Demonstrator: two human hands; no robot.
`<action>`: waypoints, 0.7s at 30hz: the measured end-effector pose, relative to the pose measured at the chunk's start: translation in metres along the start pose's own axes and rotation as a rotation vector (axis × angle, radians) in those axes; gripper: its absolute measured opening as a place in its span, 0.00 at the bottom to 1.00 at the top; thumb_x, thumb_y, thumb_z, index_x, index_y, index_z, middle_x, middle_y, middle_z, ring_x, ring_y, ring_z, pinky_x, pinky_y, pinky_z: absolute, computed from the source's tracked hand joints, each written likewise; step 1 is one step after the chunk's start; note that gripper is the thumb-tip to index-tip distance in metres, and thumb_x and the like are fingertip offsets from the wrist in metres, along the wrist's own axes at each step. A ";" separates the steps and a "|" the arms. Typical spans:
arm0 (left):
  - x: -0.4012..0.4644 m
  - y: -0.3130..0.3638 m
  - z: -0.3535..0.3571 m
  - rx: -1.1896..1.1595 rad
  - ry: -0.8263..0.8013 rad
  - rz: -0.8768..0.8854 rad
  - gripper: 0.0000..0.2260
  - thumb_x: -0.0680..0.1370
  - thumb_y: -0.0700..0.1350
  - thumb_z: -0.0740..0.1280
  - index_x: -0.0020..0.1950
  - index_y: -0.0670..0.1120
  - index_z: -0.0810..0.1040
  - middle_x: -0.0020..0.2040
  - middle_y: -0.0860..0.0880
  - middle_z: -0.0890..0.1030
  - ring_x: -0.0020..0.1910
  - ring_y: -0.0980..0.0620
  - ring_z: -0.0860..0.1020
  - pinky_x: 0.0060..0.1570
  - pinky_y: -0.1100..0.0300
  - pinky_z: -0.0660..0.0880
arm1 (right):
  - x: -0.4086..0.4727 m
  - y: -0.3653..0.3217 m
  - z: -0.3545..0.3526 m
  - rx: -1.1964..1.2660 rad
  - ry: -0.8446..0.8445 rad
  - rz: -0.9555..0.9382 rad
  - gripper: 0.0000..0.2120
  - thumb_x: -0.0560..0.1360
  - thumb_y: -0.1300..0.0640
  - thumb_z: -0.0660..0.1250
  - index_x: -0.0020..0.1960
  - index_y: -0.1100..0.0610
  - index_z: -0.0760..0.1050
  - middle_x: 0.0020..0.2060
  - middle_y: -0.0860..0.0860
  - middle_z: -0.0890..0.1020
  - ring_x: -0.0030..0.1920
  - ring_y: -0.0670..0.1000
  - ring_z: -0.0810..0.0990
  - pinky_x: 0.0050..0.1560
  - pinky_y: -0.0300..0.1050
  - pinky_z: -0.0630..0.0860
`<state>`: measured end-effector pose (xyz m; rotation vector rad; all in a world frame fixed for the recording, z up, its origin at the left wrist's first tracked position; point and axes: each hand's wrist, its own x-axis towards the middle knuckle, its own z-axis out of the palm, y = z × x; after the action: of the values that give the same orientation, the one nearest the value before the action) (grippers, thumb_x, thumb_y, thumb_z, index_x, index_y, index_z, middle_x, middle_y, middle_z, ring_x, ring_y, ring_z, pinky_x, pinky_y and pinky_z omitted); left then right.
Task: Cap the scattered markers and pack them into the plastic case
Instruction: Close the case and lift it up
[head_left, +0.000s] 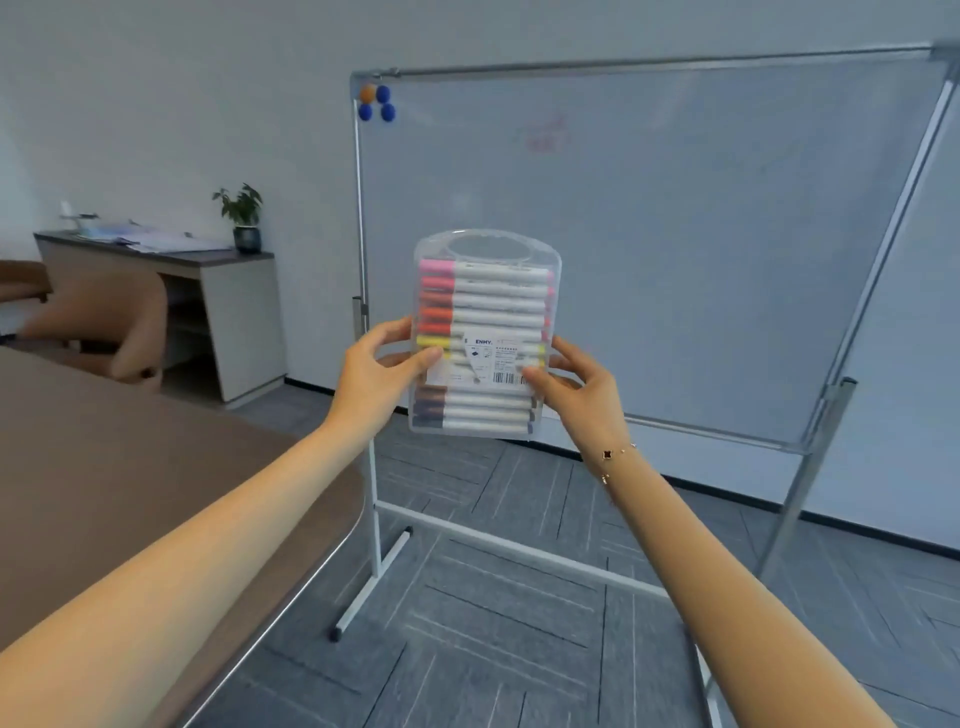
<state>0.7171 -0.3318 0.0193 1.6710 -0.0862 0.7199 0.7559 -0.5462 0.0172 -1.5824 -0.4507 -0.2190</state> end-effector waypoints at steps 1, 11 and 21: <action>0.018 -0.007 0.020 -0.018 -0.018 -0.007 0.18 0.73 0.43 0.73 0.62 0.48 0.76 0.53 0.62 0.77 0.46 0.72 0.78 0.43 0.77 0.72 | 0.018 0.009 -0.013 -0.022 0.026 -0.001 0.23 0.73 0.58 0.72 0.67 0.54 0.73 0.54 0.52 0.80 0.47 0.41 0.83 0.45 0.29 0.77; 0.179 -0.135 0.147 -0.054 -0.128 -0.086 0.23 0.70 0.40 0.75 0.64 0.43 0.77 0.61 0.50 0.80 0.53 0.61 0.77 0.41 0.81 0.71 | 0.182 0.148 -0.068 -0.126 0.200 0.034 0.23 0.72 0.58 0.72 0.67 0.53 0.73 0.49 0.54 0.79 0.45 0.51 0.83 0.54 0.49 0.80; 0.210 -0.237 0.185 -0.086 -0.161 -0.161 0.22 0.66 0.40 0.78 0.59 0.43 0.81 0.53 0.49 0.84 0.54 0.53 0.81 0.59 0.52 0.76 | 0.219 0.246 -0.077 -0.157 0.289 0.152 0.22 0.69 0.56 0.75 0.60 0.60 0.75 0.50 0.52 0.82 0.45 0.50 0.83 0.52 0.51 0.80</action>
<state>1.0644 -0.3737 -0.0911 1.6308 -0.0941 0.4544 1.0651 -0.5914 -0.1124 -1.6978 -0.0898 -0.3675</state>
